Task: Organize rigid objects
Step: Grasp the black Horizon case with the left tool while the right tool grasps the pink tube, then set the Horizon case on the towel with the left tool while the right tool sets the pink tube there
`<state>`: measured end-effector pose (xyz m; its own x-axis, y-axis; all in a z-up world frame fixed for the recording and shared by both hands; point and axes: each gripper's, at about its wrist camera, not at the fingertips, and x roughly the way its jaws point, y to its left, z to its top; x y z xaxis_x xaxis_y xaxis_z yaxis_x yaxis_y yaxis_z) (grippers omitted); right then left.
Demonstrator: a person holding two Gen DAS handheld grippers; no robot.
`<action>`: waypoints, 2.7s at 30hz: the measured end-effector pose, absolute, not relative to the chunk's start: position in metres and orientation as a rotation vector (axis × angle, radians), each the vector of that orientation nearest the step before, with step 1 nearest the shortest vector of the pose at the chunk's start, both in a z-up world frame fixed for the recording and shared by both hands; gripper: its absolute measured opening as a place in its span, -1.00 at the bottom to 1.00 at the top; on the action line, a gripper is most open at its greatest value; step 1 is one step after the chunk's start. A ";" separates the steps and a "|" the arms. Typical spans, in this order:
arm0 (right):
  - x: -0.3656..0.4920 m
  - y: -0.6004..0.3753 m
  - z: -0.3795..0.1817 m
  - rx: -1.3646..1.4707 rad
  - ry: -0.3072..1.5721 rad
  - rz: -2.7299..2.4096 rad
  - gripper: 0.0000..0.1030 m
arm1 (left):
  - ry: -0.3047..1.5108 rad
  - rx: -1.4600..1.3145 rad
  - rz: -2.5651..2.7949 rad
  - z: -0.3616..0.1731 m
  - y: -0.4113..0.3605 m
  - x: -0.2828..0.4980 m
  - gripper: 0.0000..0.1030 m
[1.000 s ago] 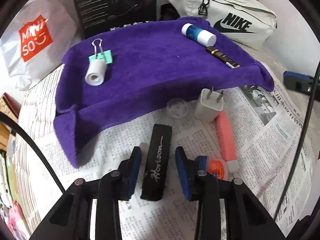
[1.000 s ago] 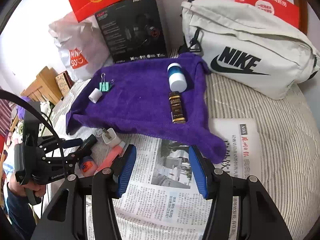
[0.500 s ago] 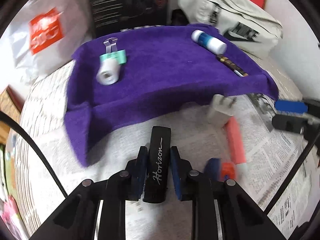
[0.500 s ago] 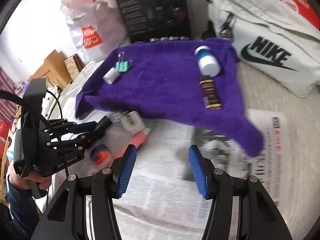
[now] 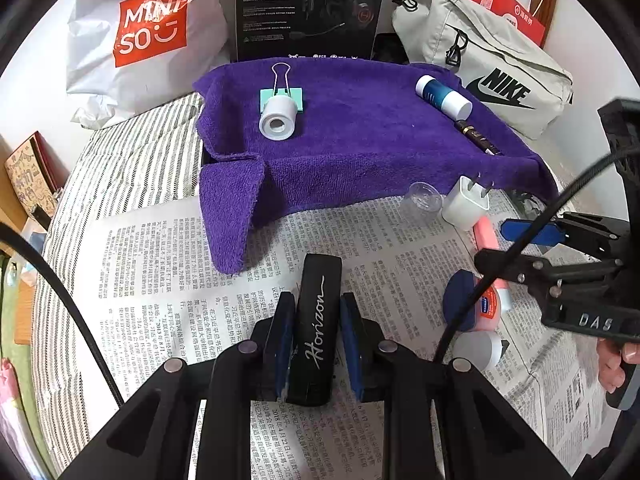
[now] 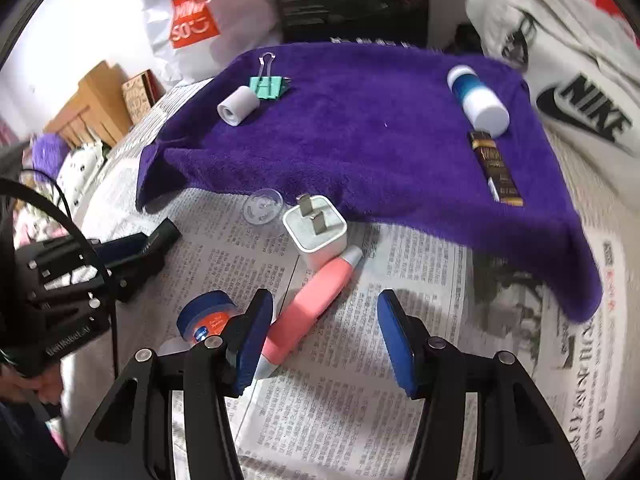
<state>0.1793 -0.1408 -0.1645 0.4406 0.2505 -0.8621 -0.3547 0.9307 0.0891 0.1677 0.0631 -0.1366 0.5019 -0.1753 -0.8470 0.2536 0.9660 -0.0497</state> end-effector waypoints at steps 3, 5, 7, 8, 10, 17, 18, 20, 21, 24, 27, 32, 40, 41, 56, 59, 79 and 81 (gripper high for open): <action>0.178 -0.150 -0.162 -0.146 1.079 0.357 0.05 | 1.004 0.088 -0.263 -0.136 0.063 0.166 -0.57; 0.177 -0.160 -0.161 -0.150 1.095 0.327 0.05 | 0.998 0.088 -0.266 -0.136 0.063 0.165 -0.57; 0.176 -0.167 -0.162 -0.163 1.093 0.320 0.05 | 0.996 0.082 -0.265 -0.135 0.065 0.164 -0.57; 0.175 -0.168 -0.162 -0.168 1.087 0.328 0.05 | 0.995 0.083 -0.266 -0.135 0.065 0.164 -0.57; 0.174 -0.167 -0.162 -0.180 1.074 0.337 0.05 | 0.994 0.082 -0.266 -0.135 0.065 0.163 -0.57; 0.163 -0.149 -0.161 -0.245 1.043 0.411 -0.68 | 0.997 0.074 -0.269 -0.134 0.065 0.163 -0.57; 0.163 -0.149 -0.161 -0.250 1.044 0.414 -0.68 | 0.996 0.074 -0.268 -0.134 0.065 0.163 -0.57; 0.164 -0.150 -0.162 -0.239 1.047 0.417 -0.68 | 0.996 0.073 -0.265 -0.134 0.065 0.163 -0.57; 0.165 -0.151 -0.161 -0.231 1.052 0.417 -0.68 | 0.996 0.073 -0.265 -0.134 0.065 0.163 -0.57; 0.168 -0.150 -0.162 -0.217 1.048 0.405 -0.68 | 0.994 0.075 -0.268 -0.134 0.066 0.163 -0.56; 0.169 -0.147 -0.163 -0.217 1.039 0.402 -0.68 | 0.992 0.072 -0.273 -0.134 0.066 0.163 -0.57; 0.167 -0.156 -0.162 -0.180 1.057 0.424 -0.69 | 1.010 0.043 -0.276 -0.133 0.069 0.165 -0.57; 0.157 -0.173 -0.140 -0.175 1.052 0.451 -0.69 | 1.026 0.015 -0.273 -0.123 0.065 0.162 -0.58; 0.157 -0.175 -0.137 -0.171 1.046 0.452 -0.69 | 1.025 0.008 -0.277 -0.120 0.065 0.162 -0.58; 0.183 -0.203 -0.108 -0.112 1.003 0.447 -0.69 | 1.014 0.007 -0.292 -0.095 0.057 0.183 -0.62; 0.189 -0.203 -0.108 -0.117 1.000 0.450 -0.69 | 1.013 0.000 -0.296 -0.099 0.057 0.189 -0.62; 0.194 -0.205 -0.121 -0.092 1.036 0.458 -0.69 | 1.036 -0.095 -0.345 -0.115 0.062 0.205 -0.77; 0.195 -0.206 -0.121 -0.091 1.034 0.460 -0.69 | 1.028 -0.086 -0.351 -0.110 0.062 0.204 -0.77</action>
<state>0.1945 -0.2056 -0.1206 0.4258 0.3251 -0.8444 -0.4093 0.9015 0.1406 0.2041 0.0620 -0.1104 0.4656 -0.3259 -0.8228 0.2457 0.9408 -0.2335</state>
